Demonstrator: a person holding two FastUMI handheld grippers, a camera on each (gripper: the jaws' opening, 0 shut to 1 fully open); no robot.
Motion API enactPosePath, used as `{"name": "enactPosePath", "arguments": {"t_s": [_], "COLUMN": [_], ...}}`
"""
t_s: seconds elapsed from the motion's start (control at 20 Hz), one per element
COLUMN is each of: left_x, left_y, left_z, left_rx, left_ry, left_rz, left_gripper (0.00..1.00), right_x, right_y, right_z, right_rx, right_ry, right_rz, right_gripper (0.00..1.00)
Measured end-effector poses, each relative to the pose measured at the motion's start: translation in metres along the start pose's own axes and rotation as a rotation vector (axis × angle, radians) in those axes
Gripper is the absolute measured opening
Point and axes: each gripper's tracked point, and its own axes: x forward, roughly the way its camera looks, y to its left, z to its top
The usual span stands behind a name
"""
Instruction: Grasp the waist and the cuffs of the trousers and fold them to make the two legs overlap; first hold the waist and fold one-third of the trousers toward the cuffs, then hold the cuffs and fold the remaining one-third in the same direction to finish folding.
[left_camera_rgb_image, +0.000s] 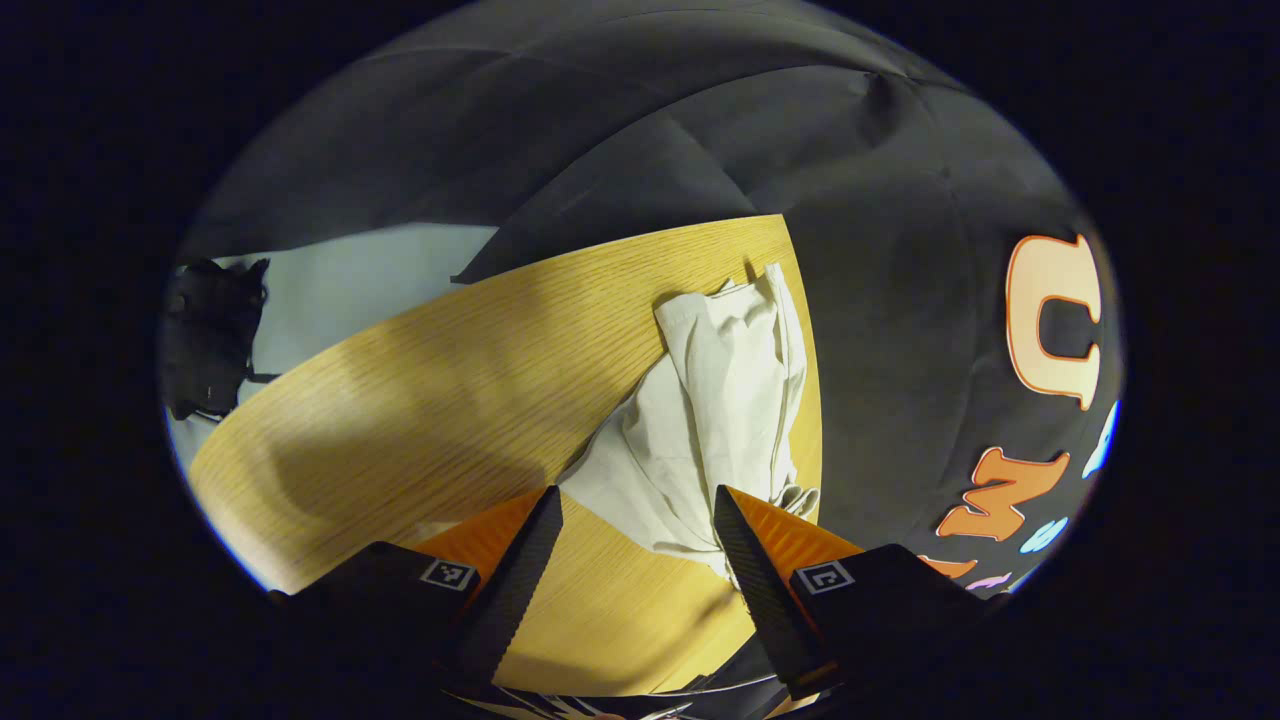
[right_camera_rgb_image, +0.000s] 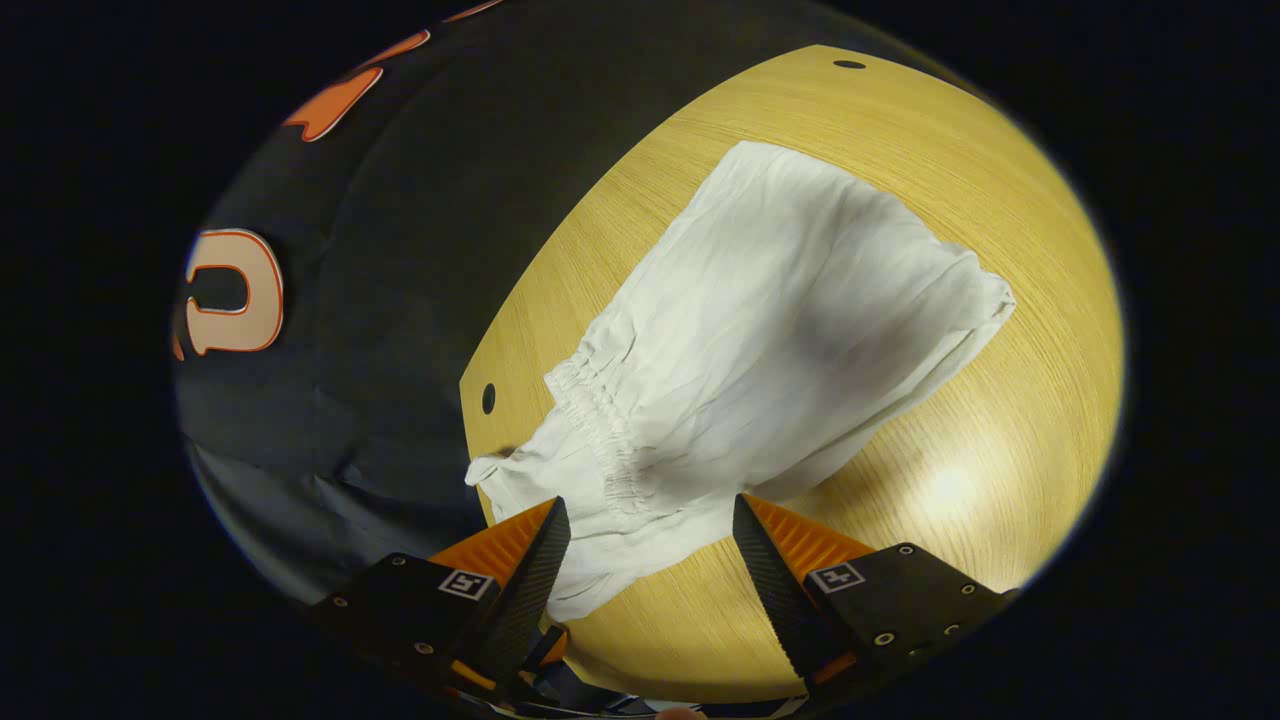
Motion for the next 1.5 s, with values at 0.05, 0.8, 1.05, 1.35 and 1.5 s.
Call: {"name": "enactPosePath", "arguments": {"t_s": [0.05, 0.8, 1.05, 1.35, 1.5], "left_x": [0.006, 0.086, 0.108, 0.081, 0.062], "left_y": [-0.002, -0.067, -0.066, -0.148, -0.214], "left_z": [0.003, 0.046, 0.050, 0.042, 0.020], "left_rx": [0.003, 0.226, 0.284, 0.486, 0.593], "left_ry": [-0.005, -0.039, -0.057, -0.140, -0.167], "left_rz": [0.003, 0.039, 0.125, 0.004, -0.076], "left_gripper": [1.00, 0.92, 0.15, 0.06, 0.06], "right_x": [-0.002, -0.022, -0.035, -0.050, -0.057], "right_y": [-0.002, -0.032, -0.048, -0.072, -0.088], "right_z": [0.002, 0.036, 0.044, 0.059, 0.068], "right_rx": [0.005, 0.101, 0.121, 0.107, 0.095], "right_ry": [-0.001, -0.035, -0.050, -0.076, -0.082], "right_rz": [-0.003, 0.001, 0.007, 0.002, -0.003], "right_gripper": [0.98, 0.98, 0.98, 0.98, 0.98]}}
